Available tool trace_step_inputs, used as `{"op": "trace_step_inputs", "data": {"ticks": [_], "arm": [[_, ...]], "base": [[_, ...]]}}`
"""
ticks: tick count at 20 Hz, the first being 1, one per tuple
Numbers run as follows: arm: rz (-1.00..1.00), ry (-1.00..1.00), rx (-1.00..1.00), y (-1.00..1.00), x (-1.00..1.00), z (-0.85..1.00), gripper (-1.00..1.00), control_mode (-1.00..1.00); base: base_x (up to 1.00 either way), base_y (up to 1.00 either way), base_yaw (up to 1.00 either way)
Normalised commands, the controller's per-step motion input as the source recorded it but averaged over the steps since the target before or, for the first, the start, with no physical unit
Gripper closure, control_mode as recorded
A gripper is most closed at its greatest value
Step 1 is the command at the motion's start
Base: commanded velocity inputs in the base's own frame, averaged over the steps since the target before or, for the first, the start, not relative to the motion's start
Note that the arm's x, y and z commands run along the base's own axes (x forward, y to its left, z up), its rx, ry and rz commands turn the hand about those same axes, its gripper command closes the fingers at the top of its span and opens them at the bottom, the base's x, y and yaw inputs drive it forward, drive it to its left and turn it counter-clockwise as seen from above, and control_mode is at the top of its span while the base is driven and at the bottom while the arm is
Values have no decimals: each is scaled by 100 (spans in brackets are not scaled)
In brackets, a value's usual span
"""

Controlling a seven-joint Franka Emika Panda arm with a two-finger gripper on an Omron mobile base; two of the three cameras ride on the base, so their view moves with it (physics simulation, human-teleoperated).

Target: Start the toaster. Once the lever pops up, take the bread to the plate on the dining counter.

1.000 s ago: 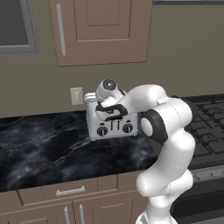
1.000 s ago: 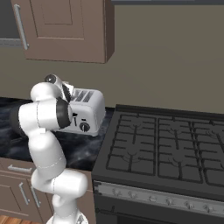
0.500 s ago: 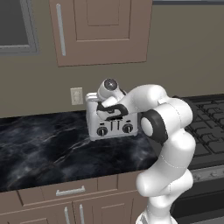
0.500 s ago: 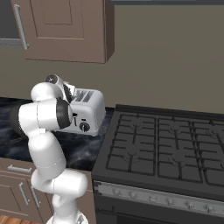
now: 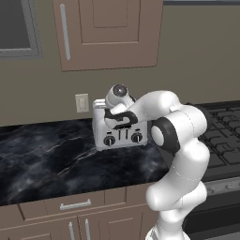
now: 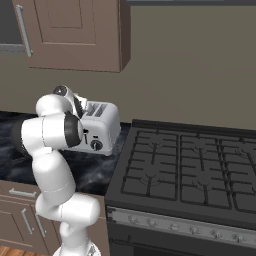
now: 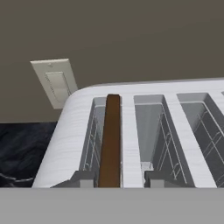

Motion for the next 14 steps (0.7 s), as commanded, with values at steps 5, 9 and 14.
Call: {"op": "trace_step_inputs", "data": {"ticks": [5,9,14], "arm": [[0,-1,0,0,0,2,100,-100],[0,-4,0,0,-1,11,100,-100],[0,-1,0,2,0,2,100,-100]], "base": [[0,0,0],[0,0,0],[0,0,0]]}}
